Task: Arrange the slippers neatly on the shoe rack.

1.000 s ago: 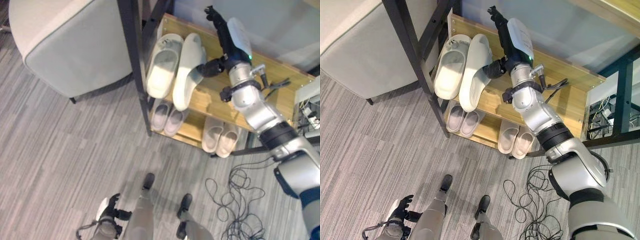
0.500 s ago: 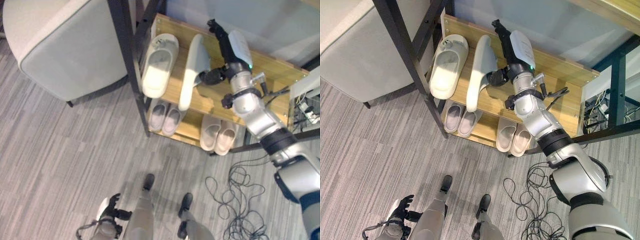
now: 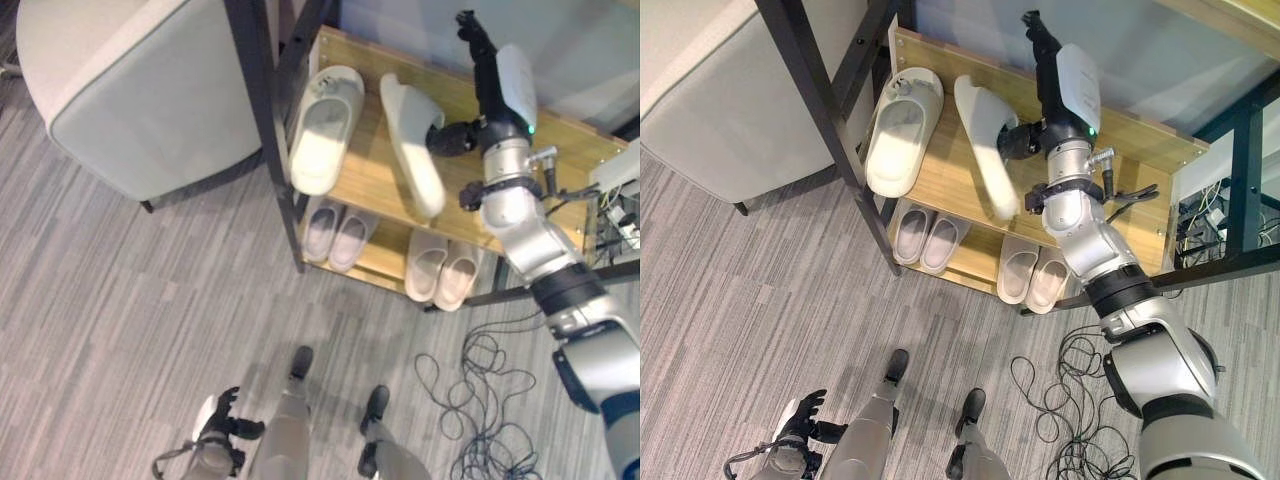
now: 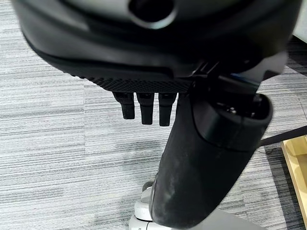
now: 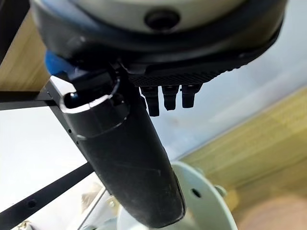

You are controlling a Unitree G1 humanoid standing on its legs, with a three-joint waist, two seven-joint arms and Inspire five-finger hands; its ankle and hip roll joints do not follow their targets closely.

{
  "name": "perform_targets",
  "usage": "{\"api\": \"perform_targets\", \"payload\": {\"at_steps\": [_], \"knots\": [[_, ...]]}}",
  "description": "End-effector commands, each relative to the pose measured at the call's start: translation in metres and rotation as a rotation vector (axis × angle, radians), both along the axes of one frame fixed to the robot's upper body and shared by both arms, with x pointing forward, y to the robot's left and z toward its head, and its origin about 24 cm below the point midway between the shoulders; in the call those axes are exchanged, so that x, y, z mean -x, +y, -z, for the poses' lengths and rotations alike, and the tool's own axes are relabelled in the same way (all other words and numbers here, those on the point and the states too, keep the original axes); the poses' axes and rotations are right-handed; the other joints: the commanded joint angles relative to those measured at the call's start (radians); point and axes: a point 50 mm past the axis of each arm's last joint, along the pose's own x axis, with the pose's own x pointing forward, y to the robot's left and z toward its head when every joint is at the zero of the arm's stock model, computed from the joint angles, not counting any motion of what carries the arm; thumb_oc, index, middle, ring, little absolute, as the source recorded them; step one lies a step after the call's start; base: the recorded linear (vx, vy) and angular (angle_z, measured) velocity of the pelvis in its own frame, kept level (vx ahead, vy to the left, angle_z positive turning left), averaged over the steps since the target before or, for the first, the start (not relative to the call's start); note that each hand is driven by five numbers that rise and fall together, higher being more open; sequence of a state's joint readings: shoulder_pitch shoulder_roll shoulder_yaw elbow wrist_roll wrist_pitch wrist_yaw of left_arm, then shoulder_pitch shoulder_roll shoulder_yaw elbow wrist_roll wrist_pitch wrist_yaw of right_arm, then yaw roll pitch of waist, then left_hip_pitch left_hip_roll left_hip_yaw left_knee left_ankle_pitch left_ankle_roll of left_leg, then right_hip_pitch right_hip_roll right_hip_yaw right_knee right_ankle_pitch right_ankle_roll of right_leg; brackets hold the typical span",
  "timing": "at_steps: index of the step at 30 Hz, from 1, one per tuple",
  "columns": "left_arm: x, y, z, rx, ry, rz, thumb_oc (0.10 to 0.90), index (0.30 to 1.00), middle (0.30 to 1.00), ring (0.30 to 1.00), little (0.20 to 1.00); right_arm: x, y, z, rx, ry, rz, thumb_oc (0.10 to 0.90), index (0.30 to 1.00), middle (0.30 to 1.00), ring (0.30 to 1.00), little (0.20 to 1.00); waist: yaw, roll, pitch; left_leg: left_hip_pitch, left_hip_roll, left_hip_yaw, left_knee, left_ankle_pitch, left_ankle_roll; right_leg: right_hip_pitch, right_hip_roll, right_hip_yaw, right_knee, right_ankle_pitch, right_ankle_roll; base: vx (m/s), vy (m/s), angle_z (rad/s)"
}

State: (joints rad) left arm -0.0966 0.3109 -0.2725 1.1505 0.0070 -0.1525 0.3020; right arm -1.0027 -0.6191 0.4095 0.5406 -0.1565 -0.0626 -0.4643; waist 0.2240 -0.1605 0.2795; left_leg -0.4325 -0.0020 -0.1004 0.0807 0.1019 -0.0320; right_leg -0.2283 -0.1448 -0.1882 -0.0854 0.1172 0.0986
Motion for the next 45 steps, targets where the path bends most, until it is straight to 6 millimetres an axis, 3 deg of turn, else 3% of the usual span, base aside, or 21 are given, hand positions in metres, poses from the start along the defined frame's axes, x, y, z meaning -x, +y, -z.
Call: {"api": "perform_targets", "payload": {"at_steps": [1, 14, 21, 25, 31, 37, 45], "knots": [[0.011, -0.001, 0.006, -0.034, 0.046, 0.0, 0.8, 0.9, 0.9, 0.9, 0.9, 0.026, -0.018, -0.059, -0.003, -0.302, 0.028, 0.8, 0.9, 0.9, 0.9, 0.9, -0.001, 0.024, -0.036, 0.166, -0.026, -0.001, -0.121, -0.099, 0.037, 0.098, 0.0, 0.009, 0.09, -0.101, 0.069, 0.0, 0.0, 0.0], [0.011, 0.0, 0.007, -0.03, 0.057, -0.015, 0.8, 0.9, 0.9, 0.9, 0.9, 0.017, -0.002, -0.046, -0.055, -0.195, -0.077, 0.8, 0.9, 0.9, 0.9, 0.9, 0.003, 0.025, -0.024, 0.151, -0.03, 0.002, -0.112, -0.096, 0.036, 0.092, -0.002, 0.001, 0.092, -0.097, 0.068, 0.0, 0.0, 0.0], [0.013, 0.002, 0.007, -0.033, 0.062, -0.029, 0.8, 0.9, 0.9, 0.9, 0.9, 0.022, -0.009, -0.039, -0.099, -0.216, -0.067, 0.8, 0.9, 0.9, 0.9, 0.9, -0.001, 0.025, -0.025, 0.157, -0.029, 0.002, -0.115, -0.098, 0.039, 0.092, -0.002, 0.001, 0.101, -0.099, 0.069, 0.0, 0.0, 0.0], [0.016, -0.001, 0.009, -0.027, 0.069, -0.031, 0.8, 0.9, 0.9, 0.9, 0.9, 0.031, -0.024, -0.031, -0.142, -0.254, -0.031, 0.8, 0.9, 0.9, 0.9, 0.9, -0.009, 0.031, -0.028, 0.167, -0.028, 0.005, -0.118, -0.101, 0.041, 0.094, -0.002, 0.003, 0.105, -0.103, 0.068, 0.0, 0.005, 0.03], [0.02, -0.006, 0.012, -0.01, 0.077, -0.028, 0.8, 0.9, 0.9, 0.9, 0.9, 0.039, -0.051, 0.002, -0.217, -0.203, 0.044, 0.8, 0.9, 0.9, 0.9, 0.9, -0.022, 0.04, -0.039, 0.183, -0.028, 0.011, -0.124, -0.107, 0.044, 0.099, -0.003, 0.004, 0.108, -0.11, 0.07, 0.0, -0.001, -0.01], [0.028, -0.006, 0.014, -0.003, 0.1, -0.037, 0.8, 0.9, 0.9, 0.9, 0.9, 0.04, -0.064, 0.034, -0.347, -0.118, 0.052, 0.8, 0.9, 0.9, 0.9, 0.9, -0.028, 0.043, -0.054, 0.196, -0.028, 0.013, -0.126, -0.11, 0.045, 0.11, -0.003, 0.004, 0.101, -0.115, 0.07, 0.0, -0.003, -0.02], [0.038, -0.005, 0.018, 0.007, 0.137, -0.039, 0.8, 0.9, 0.9, 0.9, 0.9, 0.032, -0.058, 0.069, -0.393, 0.06, -0.017, 0.8, 0.9, 0.9, 0.9, 0.9, -0.03, 0.039, -0.068, 0.208, -0.029, 0.014, -0.132, -0.111, 0.044, 0.119, -0.003, 0.003, 0.094, -0.115, 0.069, 0.0, -0.001, 0.0]]}}
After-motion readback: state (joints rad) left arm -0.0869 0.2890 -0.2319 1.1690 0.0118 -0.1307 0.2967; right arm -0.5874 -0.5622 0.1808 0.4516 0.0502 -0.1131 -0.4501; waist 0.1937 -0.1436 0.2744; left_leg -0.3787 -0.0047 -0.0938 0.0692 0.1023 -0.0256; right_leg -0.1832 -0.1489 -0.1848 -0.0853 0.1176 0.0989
